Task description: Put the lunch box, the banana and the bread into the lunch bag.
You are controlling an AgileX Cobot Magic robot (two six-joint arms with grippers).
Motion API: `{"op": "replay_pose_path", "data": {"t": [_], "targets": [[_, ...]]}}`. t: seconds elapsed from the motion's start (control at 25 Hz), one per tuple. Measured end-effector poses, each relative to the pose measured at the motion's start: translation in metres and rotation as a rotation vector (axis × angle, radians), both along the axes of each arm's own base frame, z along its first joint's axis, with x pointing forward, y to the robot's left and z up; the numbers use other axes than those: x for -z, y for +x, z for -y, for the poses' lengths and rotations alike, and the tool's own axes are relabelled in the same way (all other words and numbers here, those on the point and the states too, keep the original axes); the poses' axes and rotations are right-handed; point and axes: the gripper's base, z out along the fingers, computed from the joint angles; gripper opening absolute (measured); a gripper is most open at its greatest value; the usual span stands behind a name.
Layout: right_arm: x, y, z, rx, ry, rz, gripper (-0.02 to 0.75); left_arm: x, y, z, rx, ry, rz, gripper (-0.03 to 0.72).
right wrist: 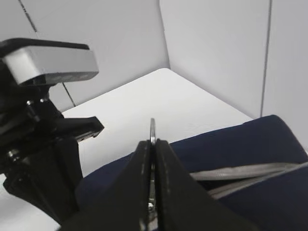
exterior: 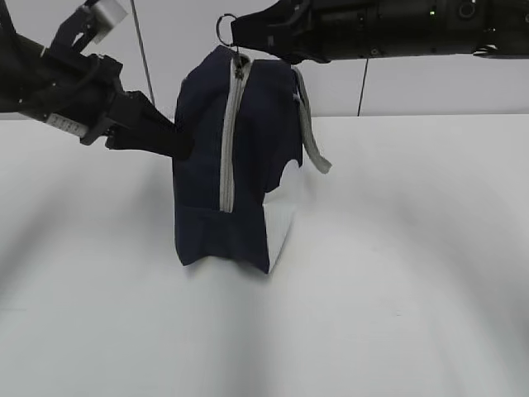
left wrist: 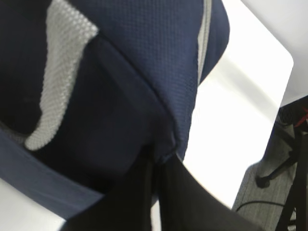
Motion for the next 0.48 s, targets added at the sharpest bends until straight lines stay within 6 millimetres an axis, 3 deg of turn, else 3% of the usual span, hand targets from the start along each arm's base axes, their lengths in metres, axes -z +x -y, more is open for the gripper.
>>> {"op": "replay_pose_path", "data": {"t": [0.24, 0.48], "targets": [[0.001, 0.000, 0.000, -0.006, -0.028, -0.003, -0.016, -0.008, -0.008, -0.003, 0.016, 0.032, 0.008, 0.003], [0.007, 0.017, -0.005, -0.003, -0.038, 0.001, -0.016, -0.007, -0.007, -0.004, 0.004, 0.045, 0.011, 0.003]]}}
